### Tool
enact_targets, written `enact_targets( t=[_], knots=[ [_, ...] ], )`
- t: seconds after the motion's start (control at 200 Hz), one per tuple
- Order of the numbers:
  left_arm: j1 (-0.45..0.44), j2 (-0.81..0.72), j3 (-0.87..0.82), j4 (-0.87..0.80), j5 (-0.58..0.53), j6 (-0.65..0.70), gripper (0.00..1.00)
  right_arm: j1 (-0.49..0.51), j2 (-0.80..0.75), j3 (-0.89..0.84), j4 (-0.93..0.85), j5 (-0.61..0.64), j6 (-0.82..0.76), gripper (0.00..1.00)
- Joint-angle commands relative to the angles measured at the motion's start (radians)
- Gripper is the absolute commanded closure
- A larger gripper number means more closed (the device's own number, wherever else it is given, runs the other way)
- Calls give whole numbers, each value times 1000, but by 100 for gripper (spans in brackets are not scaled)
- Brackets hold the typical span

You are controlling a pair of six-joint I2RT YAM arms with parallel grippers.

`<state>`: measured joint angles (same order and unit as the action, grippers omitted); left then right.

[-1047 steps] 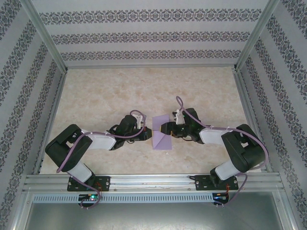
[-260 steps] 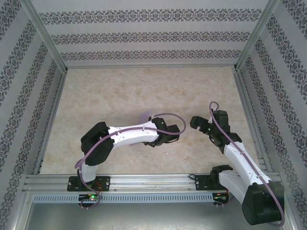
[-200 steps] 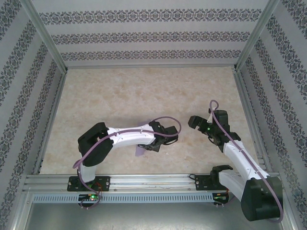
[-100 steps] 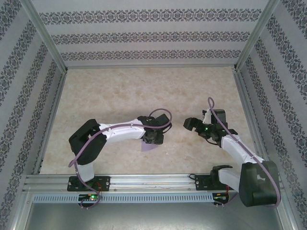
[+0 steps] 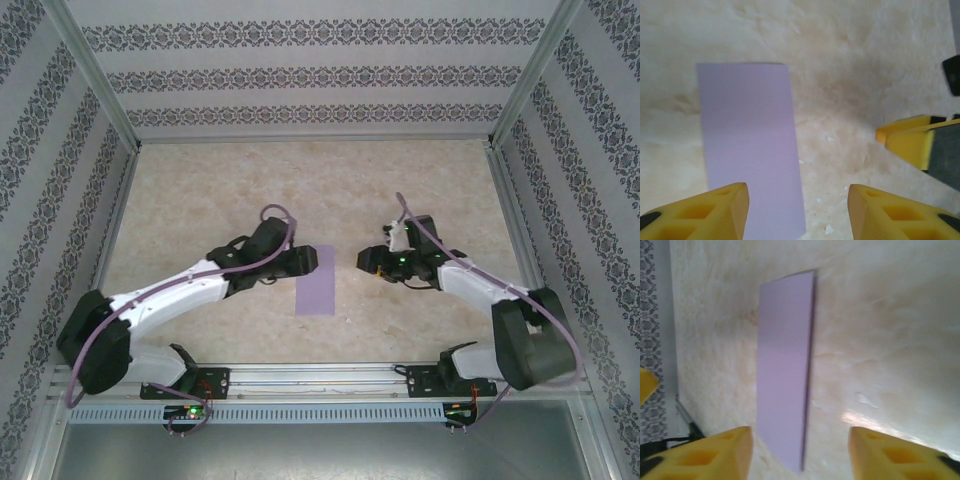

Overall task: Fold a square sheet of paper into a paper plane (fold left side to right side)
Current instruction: Turn over the paper at the center of the table, then third fold the triangle at the center of the table.

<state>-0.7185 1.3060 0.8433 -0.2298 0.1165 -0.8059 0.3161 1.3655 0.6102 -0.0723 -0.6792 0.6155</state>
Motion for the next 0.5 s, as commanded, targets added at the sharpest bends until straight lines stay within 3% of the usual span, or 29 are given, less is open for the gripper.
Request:
enact_targets(
  t=[0.0, 0.255, 0.495],
  knots=[
    [49, -100, -90, 97, -12, 33, 44, 74, 76, 59, 76, -7, 63, 60],
    [102, -256, -213, 76, -47, 19, 43, 179, 242, 106, 160, -2, 116, 95],
    [113, -255, -225, 52, -49, 15, 43, 205, 314, 104, 166, 20, 107, 100]
  ],
)
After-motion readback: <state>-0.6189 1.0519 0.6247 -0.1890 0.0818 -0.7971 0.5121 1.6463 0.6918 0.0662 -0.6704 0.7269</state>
